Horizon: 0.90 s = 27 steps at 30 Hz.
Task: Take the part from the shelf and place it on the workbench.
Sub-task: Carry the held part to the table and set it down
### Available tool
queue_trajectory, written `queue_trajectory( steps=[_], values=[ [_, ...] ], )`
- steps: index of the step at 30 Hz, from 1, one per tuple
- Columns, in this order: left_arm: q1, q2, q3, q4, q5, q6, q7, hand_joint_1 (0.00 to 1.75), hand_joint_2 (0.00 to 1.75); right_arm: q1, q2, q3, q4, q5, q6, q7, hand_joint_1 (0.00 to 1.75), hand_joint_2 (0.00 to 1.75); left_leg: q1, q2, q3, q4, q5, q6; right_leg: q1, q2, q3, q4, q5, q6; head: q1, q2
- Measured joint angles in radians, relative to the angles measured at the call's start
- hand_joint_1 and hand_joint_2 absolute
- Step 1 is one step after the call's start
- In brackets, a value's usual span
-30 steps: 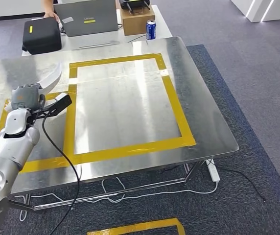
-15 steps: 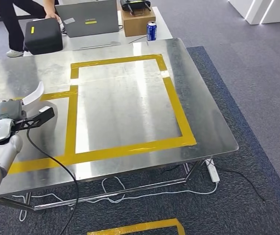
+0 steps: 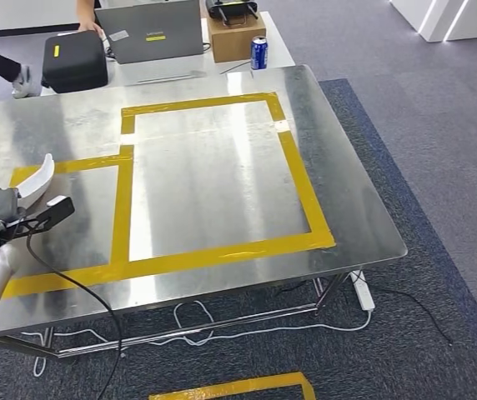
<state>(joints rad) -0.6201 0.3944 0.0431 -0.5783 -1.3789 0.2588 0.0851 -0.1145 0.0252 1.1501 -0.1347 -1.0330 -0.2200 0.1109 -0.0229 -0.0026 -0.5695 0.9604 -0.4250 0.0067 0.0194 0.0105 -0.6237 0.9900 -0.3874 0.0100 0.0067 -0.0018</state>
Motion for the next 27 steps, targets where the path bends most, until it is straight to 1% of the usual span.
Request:
queue_trajectory(
  steps=[1,8,10,11,12,13,15,17,19,21,22,27],
  values=[
    [0.008,-0.001,0.006,0.0,0.009,0.002,-0.014,0.0,1.75,-0.001,0.0,0.002,0.0,0.0,0.0,-0.002,0.0,0.0,0.0,0.0,0.0,0.0,0.0,0.0,0.0,0.0,0.0,0.0,0.0,0.0,0.0,0.0],
    [0.045,-0.01,0.044,0.0,0.077,0.018,-0.096,0.0,1.75,-0.006,0.0,0.017,0.0,-0.006,-0.001,-0.008,0.0,0.0,0.0,0.0,0.0,0.0,0.0,0.0,0.0,0.0,0.0,0.0,0.0,0.0,0.0,0.0],
    [0.048,-0.016,0.06,-0.002,0.134,0.002,-0.142,0.0,1.75,-0.006,0.0,0.022,0.0,-0.012,-0.002,-0.006,0.0,0.0,0.0,0.0,0.0,0.0,0.0,0.0,0.0,0.0,0.0,0.0,0.0,0.0,0.0,0.0],
    [0.049,-0.022,0.074,-0.007,0.193,-0.023,-0.183,0.0,1.75,-0.007,0.0,0.024,0.0,-0.015,-0.002,-0.006,0.0,0.0,0.0,0.0,0.0,0.0,0.0,0.0,0.0,0.0,0.0,0.0,0.0,0.0,0.0,0.0],
    [0.051,-0.031,0.093,-0.017,0.275,-0.065,-0.234,0.0,1.75,-0.007,0.0,0.027,0.0,-0.017,-0.001,-0.006,0.0,0.0,0.0,0.0,0.0,0.0,0.0,0.0,0.0,0.0,0.0,0.0,0.0,0.0,0.0,0.0],
    [0.055,-0.045,0.118,-0.035,0.388,-0.132,-0.294,0.0,1.75,-0.007,0.0,0.03,0.0,-0.019,0.0,-0.007,0.0,0.0,0.0,0.0,0.0,0.0,0.0,0.0,0.0,0.0,0.0,0.0,0.0,0.0,0.0,0.0],
    [0.073,-0.08,0.174,-0.095,0.645,-0.302,-0.398,0.0,1.75,-0.008,0.0,0.037,0.0,-0.024,0.002,-0.016,0.0,0.0,0.0,0.0,0.0,0.0,0.0,0.0,0.0,0.0,0.0,0.0,0.0,0.0,0.0,0.0],
    [0.099,-0.115,0.221,-0.177,0.875,-0.457,-0.448,0.0,1.75,-0.009,0.0,0.044,0.0,-0.03,0.002,-0.029,0.0,0.0,0.0,0.0,0.0,0.0,0.0,0.0,0.0,0.001,0.0,-0.001,0.0,0.0,0.0,0.0],
    [0.126,-0.144,0.251,-0.266,1.048,-0.562,-0.462,0.0,1.75,-0.009,0.0,0.05,0.0,-0.034,0.003,-0.039,0.0,0.0,0.0,0.001,0.0,0.0,-0.001,0.001,0.0,0.003,-0.001,-0.001,0.0,0.0,0.0,0.0],
    [0.151,-0.168,0.271,-0.357,1.187,-0.633,-0.475,0.0,1.75,-0.008,-0.001,0.055,0.0,-0.037,0.003,-0.043,0.0,0.0,-0.001,0.002,0.0,0.0,-0.001,0.001,0.0,0.003,-0.001,-0.001,0.0,0.0,0.0,0.0],
    [0.161,-0.179,0.279,-0.4,1.239,-0.653,-0.481,0.0,1.75,-0.007,-0.001,0.058,0.0,-0.039,0.003,-0.044,0.0,0.0,-0.001,0.002,0.0,0.0,-0.001,0.001,0.0,0.003,-0.001,-0.001,0.0,0.001,0.0,0.0],
    [0.196,-0.221,0.304,-0.556,1.398,-0.712,-0.494,0.0,1.75,-0.007,-0.001,0.071,0.0,-0.046,0.003,-0.044,0.0,0.0,0.0,0.001,-0.002,0.0,-0.002,0.002,0.0,0.001,-0.002,-0.002,-0.001,0.002,0.0,0.0]
  ],
)
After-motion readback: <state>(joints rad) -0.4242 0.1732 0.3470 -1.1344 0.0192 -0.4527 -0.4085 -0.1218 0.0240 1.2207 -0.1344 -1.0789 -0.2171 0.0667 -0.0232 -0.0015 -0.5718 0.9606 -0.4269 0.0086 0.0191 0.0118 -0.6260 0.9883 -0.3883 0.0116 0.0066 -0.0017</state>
